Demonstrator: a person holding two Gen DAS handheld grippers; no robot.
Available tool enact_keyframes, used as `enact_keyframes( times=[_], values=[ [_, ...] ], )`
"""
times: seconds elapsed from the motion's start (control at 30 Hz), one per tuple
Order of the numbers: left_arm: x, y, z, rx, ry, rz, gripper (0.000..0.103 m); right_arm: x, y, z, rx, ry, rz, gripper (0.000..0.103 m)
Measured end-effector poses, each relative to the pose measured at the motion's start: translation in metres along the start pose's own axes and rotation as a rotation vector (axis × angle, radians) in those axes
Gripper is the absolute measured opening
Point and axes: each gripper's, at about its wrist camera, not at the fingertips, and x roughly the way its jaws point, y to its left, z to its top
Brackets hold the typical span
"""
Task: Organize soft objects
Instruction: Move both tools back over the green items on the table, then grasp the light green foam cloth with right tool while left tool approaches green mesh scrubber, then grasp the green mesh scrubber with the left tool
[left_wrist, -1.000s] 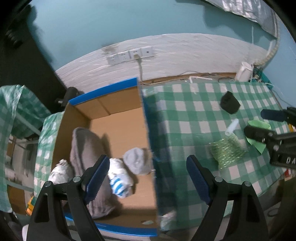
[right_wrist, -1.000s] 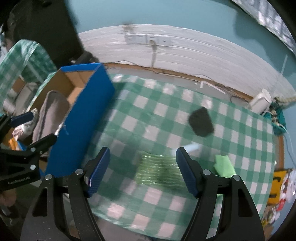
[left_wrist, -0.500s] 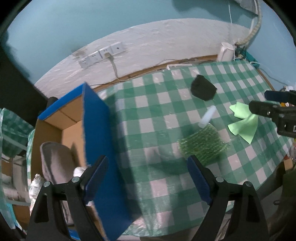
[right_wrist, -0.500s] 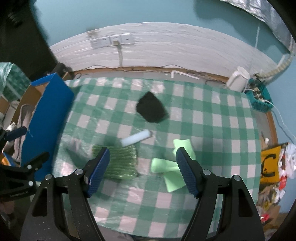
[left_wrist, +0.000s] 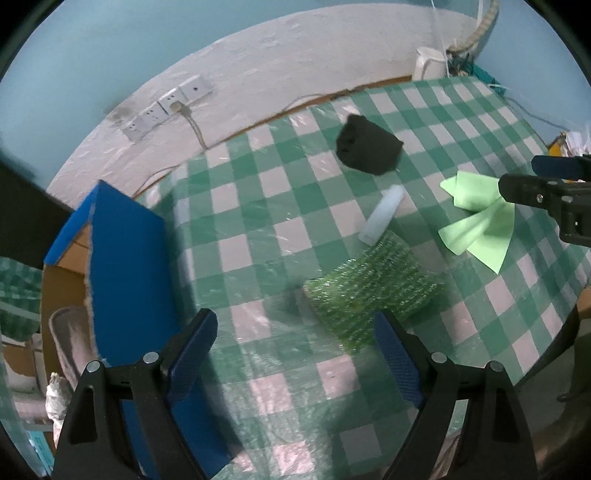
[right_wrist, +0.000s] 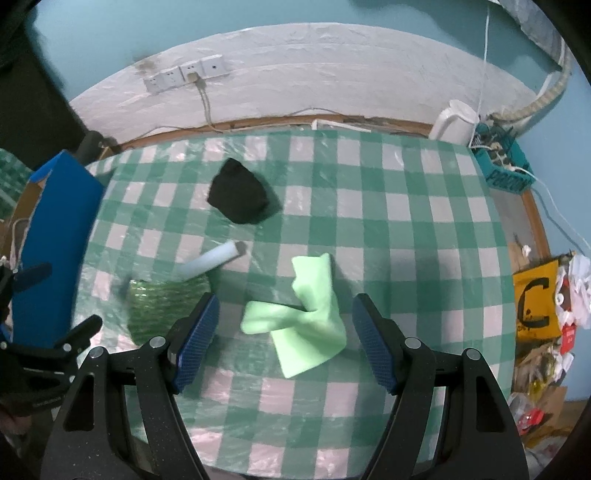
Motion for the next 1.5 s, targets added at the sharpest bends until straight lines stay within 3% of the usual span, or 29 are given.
enact_keyframes(
  times=[0.47, 0.9, 1.07, 1.13, 1.17, 1.37, 1.5],
  values=[
    [0.037, -0.021, 0.013, -0.005, 0.085, -0.097, 0.088, 0.047, -0.015, -0.006, -0.003, 0.085, -0.026, 0.074],
    [0.058, -0.033, 0.02, 0.003, 0.124, -0.114, 0.088, 0.085, -0.017, -0.012, -0.031, 0.156, -0.039, 0.073],
    [0.063, -0.034, 0.023, 0.006, 0.131, -0.139, 0.088, 0.09, -0.016, -0.014, -0.06, 0.174, -0.024, 0.044],
    [0.064, -0.035, 0.024, 0.0, 0.137, -0.165, 0.088, 0.088, -0.014, -0.014, -0.074, 0.175, -0.013, 0.022],
    [0.065, -0.035, 0.024, -0.007, 0.14, -0.177, 0.088, 0.087, -0.013, -0.015, -0.076, 0.175, -0.003, 0.018],
    [0.067, -0.041, 0.027, -0.033, 0.139, -0.183, 0.088, 0.075, 0.0, -0.016, -0.098, 0.155, 0.02, 0.013],
    [0.074, -0.052, 0.027, 0.002, 0.154, -0.184, 0.088, 0.068, 0.003, -0.015, -0.092, 0.145, 0.031, 0.013]
  ],
)
